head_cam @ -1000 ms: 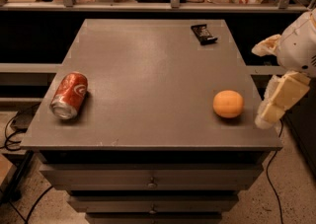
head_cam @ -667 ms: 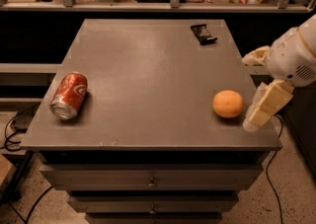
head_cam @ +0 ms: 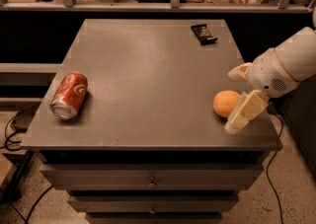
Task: Pick orange
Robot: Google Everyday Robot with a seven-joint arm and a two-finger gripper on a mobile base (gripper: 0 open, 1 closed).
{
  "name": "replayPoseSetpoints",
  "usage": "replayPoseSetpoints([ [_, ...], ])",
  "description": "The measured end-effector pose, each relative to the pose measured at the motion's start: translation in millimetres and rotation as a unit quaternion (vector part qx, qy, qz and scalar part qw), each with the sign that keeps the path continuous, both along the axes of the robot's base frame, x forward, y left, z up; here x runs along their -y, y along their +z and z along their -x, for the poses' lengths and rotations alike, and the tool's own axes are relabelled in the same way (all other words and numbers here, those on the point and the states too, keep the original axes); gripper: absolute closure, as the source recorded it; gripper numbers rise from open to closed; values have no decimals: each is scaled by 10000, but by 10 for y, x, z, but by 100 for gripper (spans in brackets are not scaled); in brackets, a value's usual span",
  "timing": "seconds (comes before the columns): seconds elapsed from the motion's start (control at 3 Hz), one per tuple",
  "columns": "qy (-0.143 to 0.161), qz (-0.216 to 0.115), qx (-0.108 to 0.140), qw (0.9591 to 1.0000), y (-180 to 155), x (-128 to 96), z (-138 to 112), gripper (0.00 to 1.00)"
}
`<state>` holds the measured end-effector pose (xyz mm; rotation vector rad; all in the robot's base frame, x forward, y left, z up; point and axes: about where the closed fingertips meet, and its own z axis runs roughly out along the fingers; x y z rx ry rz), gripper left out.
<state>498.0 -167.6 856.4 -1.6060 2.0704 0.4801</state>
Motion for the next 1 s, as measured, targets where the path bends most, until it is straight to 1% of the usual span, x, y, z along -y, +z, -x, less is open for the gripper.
replayPoseSetpoints([
  [0.33,112,-9,-106,9999,-112,-97,-31,15],
  [0.67,84,-29,-113,9999,-117,-93,-67,39],
  [1.0,88,-22,163,9998,141,-62,-161,70],
])
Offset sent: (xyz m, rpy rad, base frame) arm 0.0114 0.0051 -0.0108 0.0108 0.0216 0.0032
